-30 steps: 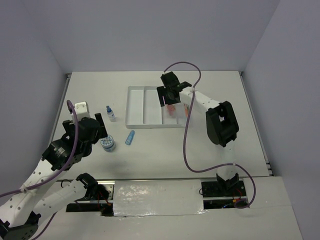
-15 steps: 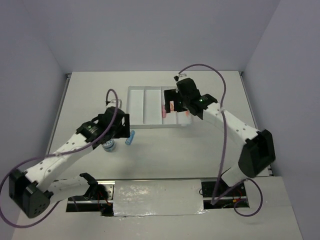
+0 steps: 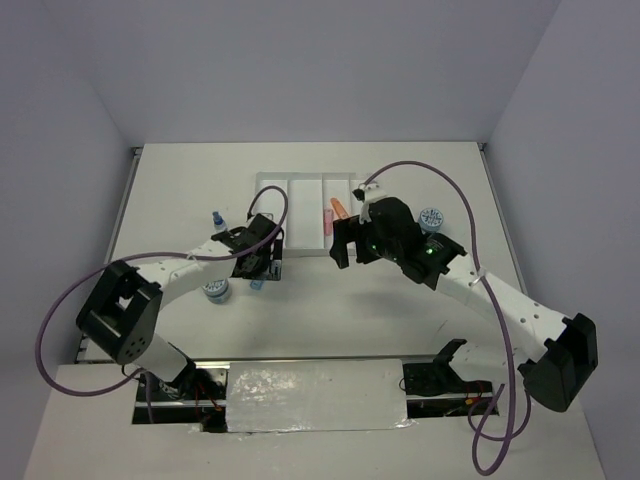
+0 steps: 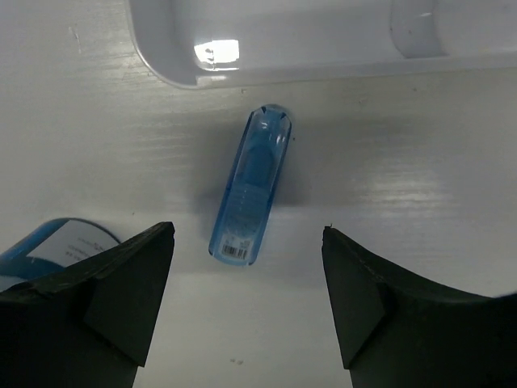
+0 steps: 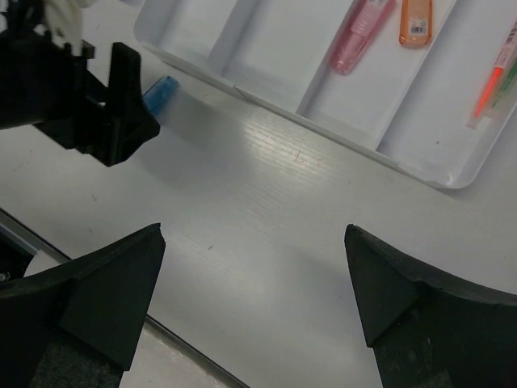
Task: Sort the stationery into containers
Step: Pick up the stationery from the center of the board.
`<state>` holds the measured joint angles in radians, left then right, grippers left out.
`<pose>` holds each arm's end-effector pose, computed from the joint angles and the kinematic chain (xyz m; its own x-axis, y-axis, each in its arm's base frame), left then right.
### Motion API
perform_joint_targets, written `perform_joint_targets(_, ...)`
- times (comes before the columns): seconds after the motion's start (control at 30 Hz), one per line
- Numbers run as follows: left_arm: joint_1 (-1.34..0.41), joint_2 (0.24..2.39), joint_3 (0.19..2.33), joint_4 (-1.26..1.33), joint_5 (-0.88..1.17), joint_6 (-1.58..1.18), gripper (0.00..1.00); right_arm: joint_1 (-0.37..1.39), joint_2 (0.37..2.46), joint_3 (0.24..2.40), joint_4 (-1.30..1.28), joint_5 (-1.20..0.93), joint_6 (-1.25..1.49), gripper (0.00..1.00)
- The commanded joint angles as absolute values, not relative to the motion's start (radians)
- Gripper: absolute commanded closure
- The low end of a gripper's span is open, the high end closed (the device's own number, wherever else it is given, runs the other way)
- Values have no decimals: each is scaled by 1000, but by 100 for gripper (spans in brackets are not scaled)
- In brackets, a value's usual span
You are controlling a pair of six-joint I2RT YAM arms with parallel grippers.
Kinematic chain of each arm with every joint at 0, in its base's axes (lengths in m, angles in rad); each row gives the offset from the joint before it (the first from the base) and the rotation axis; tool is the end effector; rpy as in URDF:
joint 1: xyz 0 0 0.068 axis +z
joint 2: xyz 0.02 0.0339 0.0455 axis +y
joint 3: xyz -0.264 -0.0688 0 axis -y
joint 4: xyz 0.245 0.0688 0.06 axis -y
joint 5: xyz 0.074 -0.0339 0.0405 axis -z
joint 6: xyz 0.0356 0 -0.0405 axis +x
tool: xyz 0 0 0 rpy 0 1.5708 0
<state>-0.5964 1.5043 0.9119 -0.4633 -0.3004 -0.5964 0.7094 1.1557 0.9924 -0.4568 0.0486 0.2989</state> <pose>0.2479 -0.1555 0.1959 -0.8293 -0.0855 -0.5522 -0.0603 0.9962 -0.0636 0.1940 0.1643 0.3108 -0.6041 -0.1310 -0.7860 -0.4633 0.8603 0.2127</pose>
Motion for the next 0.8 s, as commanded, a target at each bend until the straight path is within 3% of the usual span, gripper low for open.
perform_joint_targets(0.0, -566, 1555, 913, -382, -279, -566, 15, 732, 1097, 971, -419, 51, 310, 0)
perform_joint_targets(0.17, -526, 1614, 900, -344, -230, -569, 17, 747, 1080, 950, -429, 61, 308, 0)
perform_joint_targets(0.47, -541, 1621, 830, -327, -178, -607, 64, 761, 1065, 985, -474, 94, 298, 0)
perform_joint_targets(0.5, -548, 1615, 825, -337, -189, -614, 75, 762, 1063, 989, -477, 95, 298, 0)
perform_joint_targets(0.57, -593, 1585, 813, -373, -218, -635, 85, 765, 1062, 999, -479, 95, 295, 0)
perform_joint_targets(0.77, -771, 1467, 870, -477, -293, -709, 88, 764, 1054, 1020, -488, 113, 291, 0)
